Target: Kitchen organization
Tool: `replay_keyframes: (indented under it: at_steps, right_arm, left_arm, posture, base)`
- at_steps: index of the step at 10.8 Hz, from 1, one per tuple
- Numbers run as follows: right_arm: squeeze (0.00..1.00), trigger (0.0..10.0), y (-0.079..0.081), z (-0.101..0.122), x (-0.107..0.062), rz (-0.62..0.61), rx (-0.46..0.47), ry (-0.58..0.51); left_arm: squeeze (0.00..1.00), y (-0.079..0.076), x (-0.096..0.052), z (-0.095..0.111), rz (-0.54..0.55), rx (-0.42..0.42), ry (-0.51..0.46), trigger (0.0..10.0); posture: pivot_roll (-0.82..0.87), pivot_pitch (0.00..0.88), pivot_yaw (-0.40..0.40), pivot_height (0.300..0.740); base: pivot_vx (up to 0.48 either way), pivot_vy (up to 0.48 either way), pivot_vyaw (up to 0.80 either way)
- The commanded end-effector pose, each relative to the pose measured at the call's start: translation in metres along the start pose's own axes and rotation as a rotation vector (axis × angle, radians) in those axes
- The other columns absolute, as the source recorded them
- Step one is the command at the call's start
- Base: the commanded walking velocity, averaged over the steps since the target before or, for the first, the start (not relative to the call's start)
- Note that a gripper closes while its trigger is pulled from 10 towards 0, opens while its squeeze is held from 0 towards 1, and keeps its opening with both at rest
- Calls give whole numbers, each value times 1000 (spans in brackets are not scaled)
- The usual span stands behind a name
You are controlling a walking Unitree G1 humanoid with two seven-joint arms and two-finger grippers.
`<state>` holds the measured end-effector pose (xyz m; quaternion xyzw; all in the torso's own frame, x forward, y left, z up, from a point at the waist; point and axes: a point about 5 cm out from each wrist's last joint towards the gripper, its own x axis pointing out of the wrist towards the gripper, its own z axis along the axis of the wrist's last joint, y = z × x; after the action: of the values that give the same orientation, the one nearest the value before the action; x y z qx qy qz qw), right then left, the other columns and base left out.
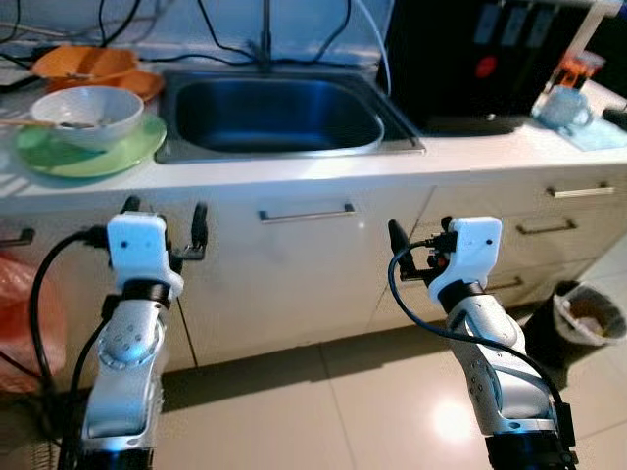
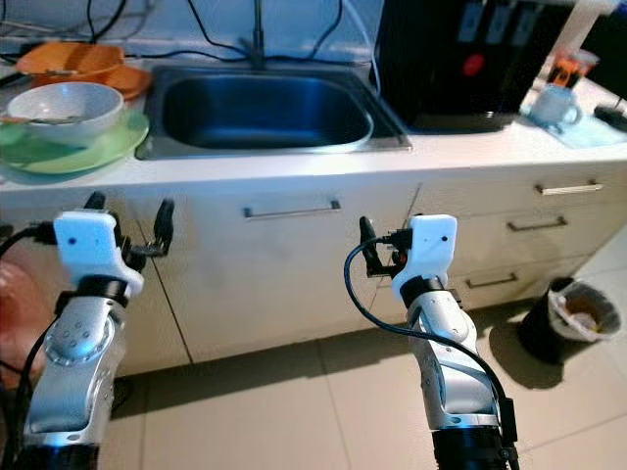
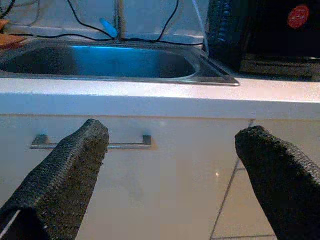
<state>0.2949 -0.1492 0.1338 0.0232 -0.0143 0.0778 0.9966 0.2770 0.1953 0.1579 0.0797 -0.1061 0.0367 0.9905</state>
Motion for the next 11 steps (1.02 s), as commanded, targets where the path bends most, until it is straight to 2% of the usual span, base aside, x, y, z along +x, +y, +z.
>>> replay_keyframes:
  at_steps: [1, 3, 5, 7, 11]
  right_arm:
    - [0, 10000, -3, 9, 1, -5, -35, -41]
    - [0, 10000, -2, 7, 0, -7, -56, -31]
    - [0, 10000, -3, 12, 2, -13, -35, -52]
    - [0, 10000, 0, 19, 5, -10, -11, -77]
    - [0, 10000, 6, 24, 7, 20, 30, -98]
  left_arm:
    - [0, -4, 2, 3, -3, -8, -10, 10000]
    - [0, -6, 3, 3, -1, -13, -3, 10000]
    - [0, -6, 10, 16, 10, -23, -41, 10000]
    - [0, -9, 13, 22, 0, -30, -63, 10000]
    - [0, -12, 15, 23, -18, -44, -61, 10000]
  posture:
    - [73, 0, -71, 740]
    - [71, 0, -71, 740]
    - [73, 0, -69, 740]
    - [74, 0, -66, 740]
    - [76, 0, -60, 740]
  base:
    - [0, 0, 0]
    - [0, 0, 800]
    - [0, 0, 800]
    - [0, 0, 0]
    - [310, 0, 0]
